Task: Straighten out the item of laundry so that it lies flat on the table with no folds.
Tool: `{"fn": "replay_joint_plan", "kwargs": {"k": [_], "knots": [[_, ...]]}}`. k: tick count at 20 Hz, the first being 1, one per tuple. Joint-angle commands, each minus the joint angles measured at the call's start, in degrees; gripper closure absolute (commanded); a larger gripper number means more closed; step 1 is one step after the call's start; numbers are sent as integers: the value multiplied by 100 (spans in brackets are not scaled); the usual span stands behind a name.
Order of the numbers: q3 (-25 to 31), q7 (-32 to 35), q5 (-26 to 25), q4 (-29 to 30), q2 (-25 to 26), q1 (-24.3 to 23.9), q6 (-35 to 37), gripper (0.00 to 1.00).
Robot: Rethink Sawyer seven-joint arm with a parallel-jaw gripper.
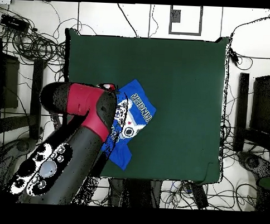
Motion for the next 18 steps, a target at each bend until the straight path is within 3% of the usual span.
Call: {"fn": "replay_joint_plan", "kwargs": {"k": [1,18], "knots": [[987,118,-43,-1148,669,-342,525,0],[1564,-683,-543,-1408,696,-967,-306,0]]}}
